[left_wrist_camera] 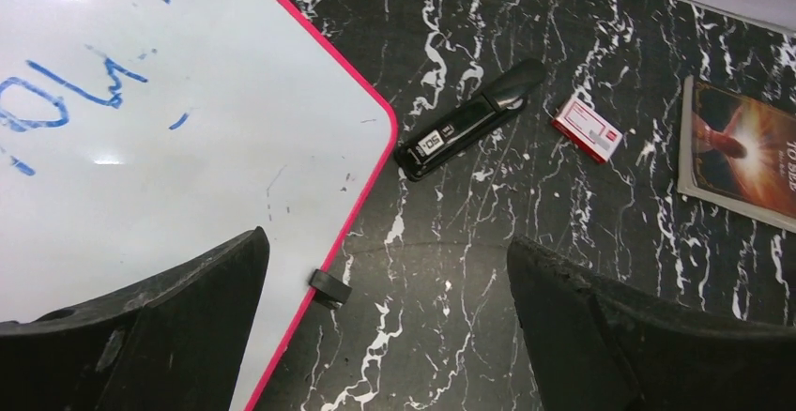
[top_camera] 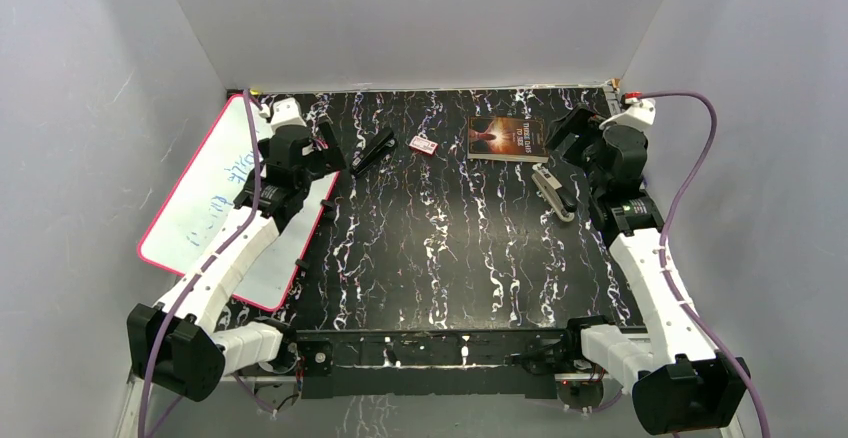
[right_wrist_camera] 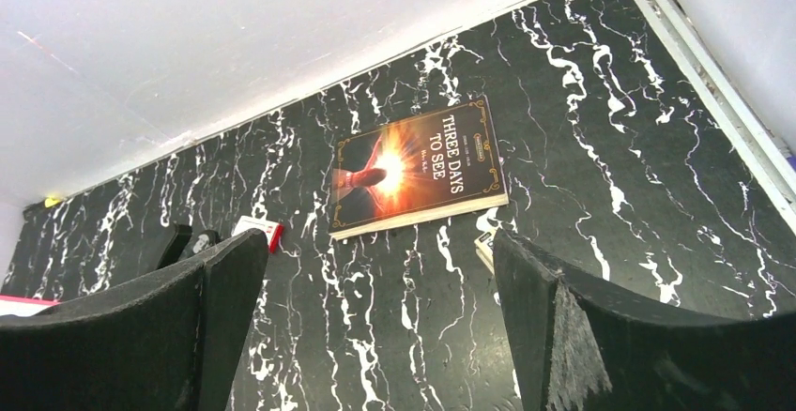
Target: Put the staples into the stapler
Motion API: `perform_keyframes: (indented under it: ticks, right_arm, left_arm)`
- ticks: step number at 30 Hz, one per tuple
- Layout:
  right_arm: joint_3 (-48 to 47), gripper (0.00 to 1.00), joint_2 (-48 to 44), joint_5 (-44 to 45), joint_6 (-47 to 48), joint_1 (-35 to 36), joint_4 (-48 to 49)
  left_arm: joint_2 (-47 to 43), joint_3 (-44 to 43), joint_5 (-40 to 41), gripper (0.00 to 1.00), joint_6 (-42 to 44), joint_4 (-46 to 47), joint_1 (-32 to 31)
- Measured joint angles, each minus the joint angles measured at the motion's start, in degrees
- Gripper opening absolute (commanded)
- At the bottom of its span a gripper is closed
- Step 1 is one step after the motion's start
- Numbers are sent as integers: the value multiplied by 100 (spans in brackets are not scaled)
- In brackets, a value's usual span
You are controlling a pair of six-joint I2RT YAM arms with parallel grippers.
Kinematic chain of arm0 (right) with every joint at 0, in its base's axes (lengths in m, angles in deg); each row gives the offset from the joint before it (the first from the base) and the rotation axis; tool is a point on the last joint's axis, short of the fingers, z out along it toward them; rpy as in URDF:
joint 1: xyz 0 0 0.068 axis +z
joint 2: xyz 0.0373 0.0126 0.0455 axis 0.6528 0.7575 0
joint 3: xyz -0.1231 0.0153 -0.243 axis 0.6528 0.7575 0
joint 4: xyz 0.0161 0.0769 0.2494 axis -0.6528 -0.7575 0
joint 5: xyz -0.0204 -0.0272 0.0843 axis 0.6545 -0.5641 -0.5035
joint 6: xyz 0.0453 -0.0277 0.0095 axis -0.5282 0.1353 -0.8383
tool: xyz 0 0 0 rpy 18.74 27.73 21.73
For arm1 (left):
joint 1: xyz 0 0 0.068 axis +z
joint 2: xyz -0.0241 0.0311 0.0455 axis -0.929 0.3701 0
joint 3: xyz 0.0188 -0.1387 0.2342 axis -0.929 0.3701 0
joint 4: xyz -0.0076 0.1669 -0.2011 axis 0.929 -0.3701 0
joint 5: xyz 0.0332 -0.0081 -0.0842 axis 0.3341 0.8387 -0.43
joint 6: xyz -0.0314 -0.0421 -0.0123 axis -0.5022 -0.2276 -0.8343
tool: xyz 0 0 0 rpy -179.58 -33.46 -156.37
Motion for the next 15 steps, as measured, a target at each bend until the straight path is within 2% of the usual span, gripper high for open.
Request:
perform_keyframes:
  ticks: [10,15]
  right_arm:
    - [-297,98,155,-463,-210,-52,-286]
    - [-275,98,136,-903,-339,-52,-297]
  left_arm:
    - [63,-57,-1261,98,682,212,24]
    - [612,-391,-1926,98,1467,409,31]
